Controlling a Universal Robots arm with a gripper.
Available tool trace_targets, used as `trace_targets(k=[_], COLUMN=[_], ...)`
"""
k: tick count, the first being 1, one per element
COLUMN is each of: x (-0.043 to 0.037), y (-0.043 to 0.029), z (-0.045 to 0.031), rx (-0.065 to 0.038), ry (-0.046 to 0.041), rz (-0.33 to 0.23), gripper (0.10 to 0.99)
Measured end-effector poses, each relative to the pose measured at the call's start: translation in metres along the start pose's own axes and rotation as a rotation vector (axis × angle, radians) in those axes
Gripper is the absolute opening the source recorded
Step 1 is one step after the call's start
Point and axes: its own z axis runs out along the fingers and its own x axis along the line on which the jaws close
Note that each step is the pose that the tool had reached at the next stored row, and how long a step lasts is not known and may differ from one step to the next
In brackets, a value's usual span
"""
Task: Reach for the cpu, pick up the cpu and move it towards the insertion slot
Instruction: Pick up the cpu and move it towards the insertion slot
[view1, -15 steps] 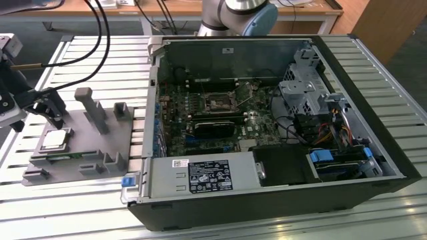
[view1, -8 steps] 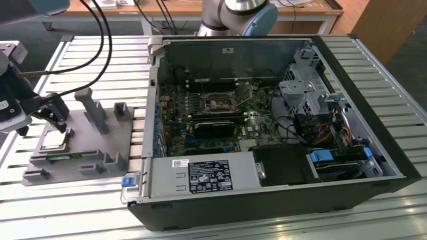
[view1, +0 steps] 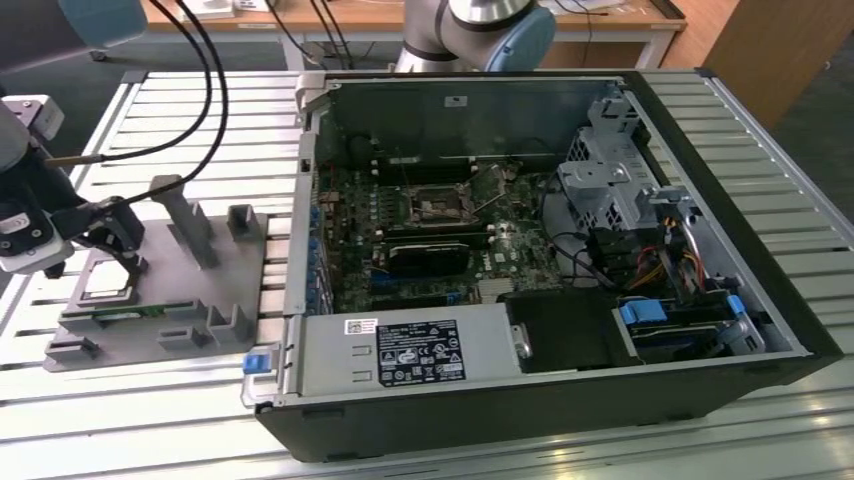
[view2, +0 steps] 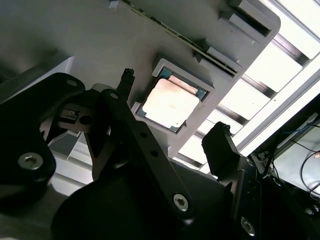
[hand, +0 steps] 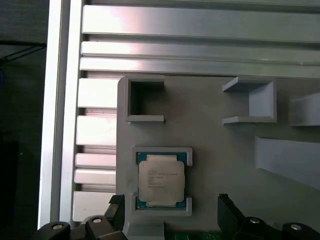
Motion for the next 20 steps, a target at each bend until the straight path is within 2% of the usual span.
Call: trace_targets(k=[6, 13, 17, 19, 20], x=[-0.0001, 0.0005, 0.0028, 0.0052, 0.0067], y=[0.0029, 0.0041, 0.0076, 0.0095, 0.0102], z=[0.0055, 0.0178, 0.022, 0.0231, 0.0237], rx=[0.0, 0.0, 0.0, 0.0, 0.0], ry=[0.0, 0.0001, 0.0003, 0.0004, 0.0004], rz=[0.0, -0.001, -0.003, -0.005, -0.007], gripper=[0.824, 0.824, 0.824, 0.808, 0.737])
